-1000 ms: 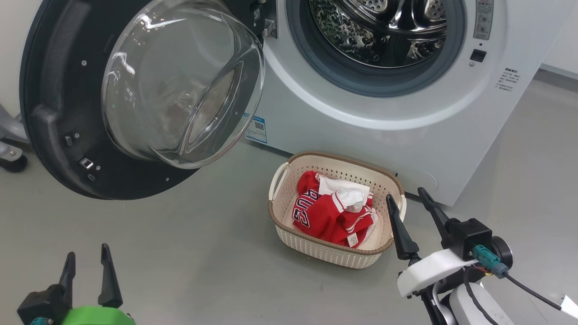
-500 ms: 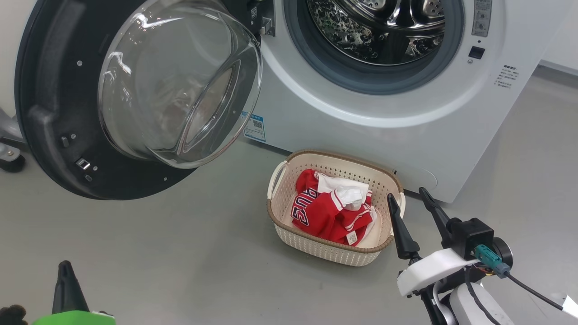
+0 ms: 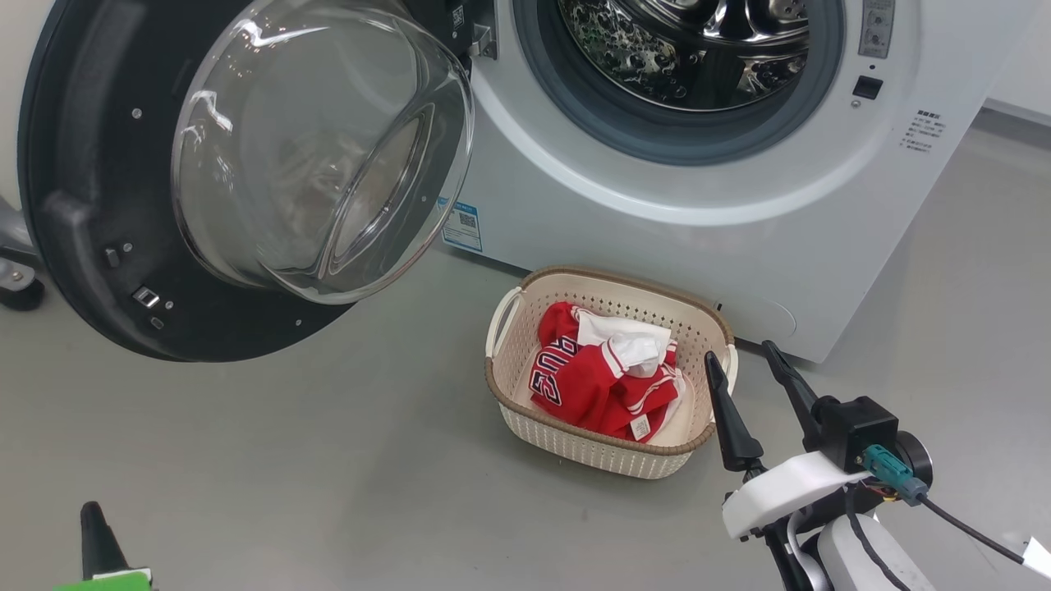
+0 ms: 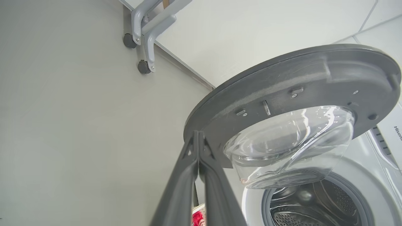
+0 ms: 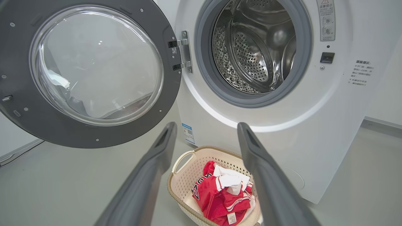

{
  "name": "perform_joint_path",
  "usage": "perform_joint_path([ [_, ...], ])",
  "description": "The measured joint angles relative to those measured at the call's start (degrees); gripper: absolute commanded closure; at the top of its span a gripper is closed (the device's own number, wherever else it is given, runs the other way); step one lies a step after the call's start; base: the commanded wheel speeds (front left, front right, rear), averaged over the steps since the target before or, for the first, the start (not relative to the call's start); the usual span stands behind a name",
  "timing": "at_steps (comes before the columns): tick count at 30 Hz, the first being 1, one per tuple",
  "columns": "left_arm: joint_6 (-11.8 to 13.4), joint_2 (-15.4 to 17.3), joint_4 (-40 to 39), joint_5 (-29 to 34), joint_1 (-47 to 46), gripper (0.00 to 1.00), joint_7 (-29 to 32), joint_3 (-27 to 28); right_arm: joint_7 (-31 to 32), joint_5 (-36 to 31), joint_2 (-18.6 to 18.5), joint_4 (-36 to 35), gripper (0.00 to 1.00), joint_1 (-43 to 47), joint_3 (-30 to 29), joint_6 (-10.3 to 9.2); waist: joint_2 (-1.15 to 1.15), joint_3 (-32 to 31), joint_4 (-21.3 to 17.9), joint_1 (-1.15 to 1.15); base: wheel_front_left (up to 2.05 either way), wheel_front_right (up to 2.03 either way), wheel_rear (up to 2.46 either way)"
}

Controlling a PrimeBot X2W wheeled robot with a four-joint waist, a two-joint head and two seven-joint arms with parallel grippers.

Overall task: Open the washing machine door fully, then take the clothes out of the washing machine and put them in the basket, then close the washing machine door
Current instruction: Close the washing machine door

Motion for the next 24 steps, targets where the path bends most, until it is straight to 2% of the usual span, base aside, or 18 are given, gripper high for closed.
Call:
perform_joint_path([
  [8,-0.42,-0.34,-0.46,-5.47,-4.86,1.00,2.41,5.27,0.00,0.00,0.01,-0.03,0.00,-0.01,-0.01,-0.02,0.00,0.41,-0.14,0.00,0.00,0.00,0.00],
  [12,-0.42,0.54,-0.59,-8.06,-7.40,1.00,3.90,7.35,0.00,0.00,0.00,-0.08,0.00,-0.01,0.01,-0.05,0.00,0.59,-0.22,0.00,0.00,0.00,0.00],
  [19,-0.42,6.36,-0.35,-11.32,-13.13,1.00,6.15,11.56,0.00,-0.01,-0.04,-0.07,0.00,-0.19,1.12,-0.01,0.00,1.22,-0.79,0.00,0.00,0.00,0.00],
  [24,-0.42,8.81,1.01,-12.92,-17.08,1.00,7.36,13.28,0.00,-0.07,-0.09,0.04,0.00,-1.39,1.33,0.01,0.00,2.00,-1.76,0.00,0.00,0.00,0.00],
])
